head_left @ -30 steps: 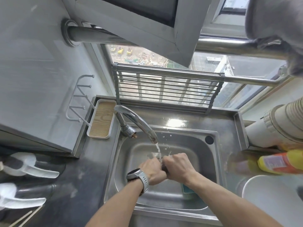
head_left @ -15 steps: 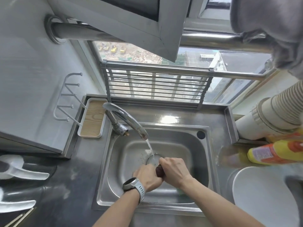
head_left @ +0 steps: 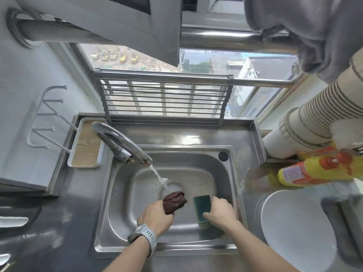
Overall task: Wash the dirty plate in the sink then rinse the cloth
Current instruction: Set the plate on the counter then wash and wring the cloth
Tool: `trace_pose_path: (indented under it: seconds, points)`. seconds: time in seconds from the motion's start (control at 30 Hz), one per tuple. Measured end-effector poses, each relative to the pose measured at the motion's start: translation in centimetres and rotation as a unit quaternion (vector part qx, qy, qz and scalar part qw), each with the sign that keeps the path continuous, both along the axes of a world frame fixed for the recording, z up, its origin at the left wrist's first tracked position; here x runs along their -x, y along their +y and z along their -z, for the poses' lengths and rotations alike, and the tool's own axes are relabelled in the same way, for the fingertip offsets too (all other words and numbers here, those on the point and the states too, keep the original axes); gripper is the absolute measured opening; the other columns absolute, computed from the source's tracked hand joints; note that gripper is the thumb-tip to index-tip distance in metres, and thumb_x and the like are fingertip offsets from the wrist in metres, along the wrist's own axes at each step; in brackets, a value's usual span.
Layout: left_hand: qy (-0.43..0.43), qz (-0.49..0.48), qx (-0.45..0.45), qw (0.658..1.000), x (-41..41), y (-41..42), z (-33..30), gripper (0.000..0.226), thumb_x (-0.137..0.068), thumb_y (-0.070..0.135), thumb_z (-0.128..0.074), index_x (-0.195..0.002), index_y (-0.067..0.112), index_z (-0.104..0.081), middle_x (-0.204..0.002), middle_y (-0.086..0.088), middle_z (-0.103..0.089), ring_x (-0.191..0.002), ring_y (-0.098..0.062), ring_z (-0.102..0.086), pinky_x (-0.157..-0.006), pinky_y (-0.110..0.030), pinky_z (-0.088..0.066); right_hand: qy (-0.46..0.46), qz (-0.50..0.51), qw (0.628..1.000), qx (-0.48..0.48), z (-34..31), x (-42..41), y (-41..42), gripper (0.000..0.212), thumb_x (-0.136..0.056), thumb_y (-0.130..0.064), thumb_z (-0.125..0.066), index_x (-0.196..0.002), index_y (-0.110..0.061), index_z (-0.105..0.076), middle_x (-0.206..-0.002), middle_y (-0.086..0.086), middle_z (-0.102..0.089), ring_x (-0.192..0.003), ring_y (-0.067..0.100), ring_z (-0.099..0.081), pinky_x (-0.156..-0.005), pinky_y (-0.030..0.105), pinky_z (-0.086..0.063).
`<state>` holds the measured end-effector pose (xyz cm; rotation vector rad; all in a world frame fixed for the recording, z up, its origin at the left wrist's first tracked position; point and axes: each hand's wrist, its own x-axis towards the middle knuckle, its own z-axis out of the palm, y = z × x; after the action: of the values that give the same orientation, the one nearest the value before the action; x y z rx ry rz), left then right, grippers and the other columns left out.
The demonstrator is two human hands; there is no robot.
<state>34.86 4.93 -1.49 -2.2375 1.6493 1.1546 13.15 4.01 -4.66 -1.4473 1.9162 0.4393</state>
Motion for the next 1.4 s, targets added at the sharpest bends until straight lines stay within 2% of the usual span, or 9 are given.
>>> trace_pose_path:
  seconds: [0.17, 0.33, 0.4, 0.5, 0.7, 0.83, 1.0, 1.2, 1.4]
  points:
    - [-0.022, -0.003, 0.004, 1.0, -0.7, 0.6, 2.1, 0.034, -0.076, 0.045, -0.055, -0.103, 0.03, -0.068, -0.1, -0.001, -0.077, -0.098, -0.03, -0.071, -0.078, -0.031, -0.056, 0.062, 0.035, 0.997, 0.005, 6.2, -3.0, -1.2, 0.073, -0.078, -0.048, -0.072, -0.132, -0.007, -0.044, -0.125, 0.013, -0.059, -0.11, 0.029, -0.063, -0.083, 0.033, -0.053]
    - [-0.007, -0.033, 0.015, 0.999, -0.4, -0.1, 2.9, 0.035, -0.072, 0.051, -0.054, -0.097, 0.03, -0.066, -0.094, 0.002, -0.076, -0.095, -0.026, -0.071, -0.077, -0.03, -0.057, 0.098, 0.04, 0.994, 0.037, 8.7, -3.4, -1.2, 0.054, -0.084, -0.027, -0.067, -0.127, -0.01, -0.038, -0.119, 0.006, -0.065, -0.106, 0.026, -0.067, -0.08, 0.035, -0.055]
    - [-0.006, -0.04, 0.016, 0.999, 0.2, -0.5, 2.5, 0.034, -0.073, 0.051, -0.055, -0.098, 0.03, -0.067, -0.095, 0.002, -0.076, -0.095, -0.025, -0.071, -0.076, -0.03, -0.056, 0.092, 0.036, 0.994, 0.047, 7.1, -3.1, -1.5, 0.056, -0.081, -0.025, -0.067, -0.128, -0.011, -0.039, -0.117, 0.006, -0.066, -0.108, 0.027, -0.066, -0.082, 0.036, -0.054]
    - [-0.001, -0.054, 0.021, 0.998, 1.1, -1.0, 0.8, 0.032, -0.075, 0.05, -0.057, -0.1, 0.033, -0.068, -0.096, 0.004, -0.076, -0.095, -0.025, -0.071, -0.074, -0.027, -0.053, 0.076, -0.005, 0.987, 0.144, 2.0, -2.2, -2.9, 0.072, -0.075, -0.037, -0.073, -0.133, -0.014, -0.038, -0.118, 0.005, -0.064, -0.109, 0.026, -0.062, -0.086, 0.038, -0.052]
    - [0.017, -0.047, 0.011, 0.999, 3.2, -2.1, -2.4, 0.034, -0.072, 0.048, -0.053, -0.101, 0.035, -0.067, -0.099, 0.003, -0.077, -0.097, -0.026, -0.072, -0.079, -0.029, -0.055, 0.005, -0.095, 0.938, 0.334, -8.6, 2.5, -10.5, 0.055, -0.07, -0.026, -0.072, -0.119, -0.023, -0.047, -0.106, -0.001, -0.06, -0.096, 0.02, -0.058, -0.086, 0.036, -0.051]
    - [0.021, -0.044, 0.032, 0.998, 4.4, -3.1, -2.6, 0.038, -0.074, 0.044, -0.051, -0.109, 0.037, -0.066, -0.104, 0.003, -0.076, -0.101, -0.026, -0.071, -0.082, -0.03, -0.055, -0.03, -0.145, 0.929, 0.339, -9.8, 3.7, -17.4, 0.053, -0.074, -0.011, -0.071, -0.119, -0.023, -0.046, -0.113, 0.0, -0.059, -0.101, 0.019, -0.053, -0.091, 0.035, -0.05]
    - [0.026, -0.048, 0.046, 0.997, 4.7, -3.2, -1.1, 0.044, -0.072, 0.045, -0.054, -0.114, 0.04, -0.066, -0.105, 0.003, -0.076, -0.104, -0.026, -0.071, -0.084, -0.032, -0.057, -0.028, -0.183, 0.944, 0.272, -6.5, 3.5, -21.0, 0.055, -0.075, 0.003, -0.06, -0.123, -0.022, -0.047, -0.121, 0.0, -0.055, -0.115, 0.024, -0.048, -0.095, 0.031, -0.043]
    - [0.026, -0.061, 0.041, 0.997, 4.2, -2.8, -1.6, 0.035, -0.075, 0.046, -0.055, -0.105, 0.035, -0.067, -0.099, 0.002, -0.077, -0.098, -0.027, -0.071, -0.079, -0.029, -0.055, -0.067, -0.173, 0.935, 0.303, -7.5, 4.6, -19.0, 0.055, -0.076, -0.007, -0.068, -0.126, -0.021, -0.051, -0.126, -0.001, -0.053, -0.119, 0.021, -0.046, -0.102, 0.033, -0.044]
    - [0.045, -0.052, 0.038, 0.997, 4.3, -2.2, -3.9, 0.035, -0.07, 0.051, -0.056, -0.097, 0.031, -0.069, -0.095, 0.001, -0.077, -0.096, -0.028, -0.071, -0.078, -0.03, -0.056, -0.121, -0.034, 0.908, 0.4, -10.9, 6.1, -5.6, 0.033, -0.081, -0.027, -0.073, -0.112, -0.025, -0.063, -0.108, -0.01, -0.06, -0.1, 0.006, -0.055, -0.09, 0.021, -0.046]
